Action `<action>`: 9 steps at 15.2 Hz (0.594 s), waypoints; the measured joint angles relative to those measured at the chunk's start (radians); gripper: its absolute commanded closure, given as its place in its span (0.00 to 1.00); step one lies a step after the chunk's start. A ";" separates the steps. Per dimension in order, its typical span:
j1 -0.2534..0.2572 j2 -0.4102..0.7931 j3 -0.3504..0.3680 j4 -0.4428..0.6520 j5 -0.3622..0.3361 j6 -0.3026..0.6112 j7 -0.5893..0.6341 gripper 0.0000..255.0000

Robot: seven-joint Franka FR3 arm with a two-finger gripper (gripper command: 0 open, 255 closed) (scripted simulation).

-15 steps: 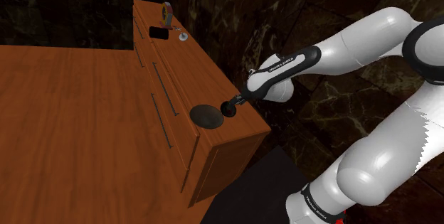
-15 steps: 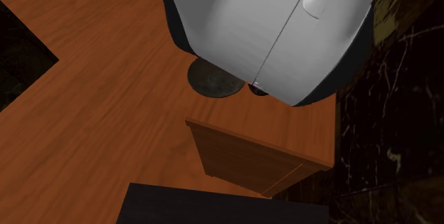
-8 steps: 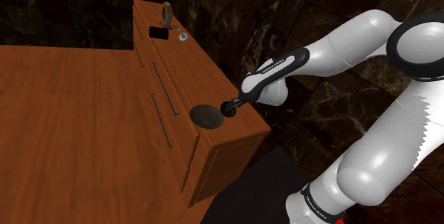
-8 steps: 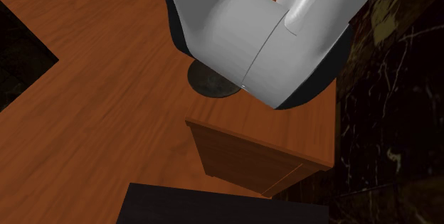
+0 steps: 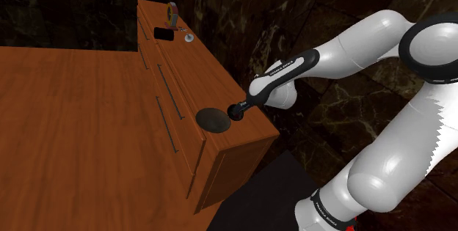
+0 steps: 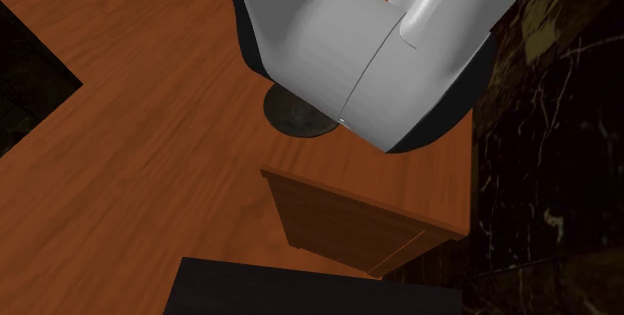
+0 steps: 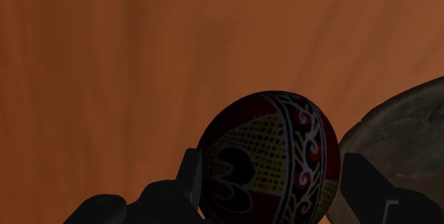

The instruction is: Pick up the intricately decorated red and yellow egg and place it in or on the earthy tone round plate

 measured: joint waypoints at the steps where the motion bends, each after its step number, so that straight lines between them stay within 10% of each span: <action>1: 0.000 0.000 0.000 0.000 0.000 0.000 0.000 1.00; 9: 0.007 -0.032 -0.018 -0.006 -0.051 -0.027 0.043 1.00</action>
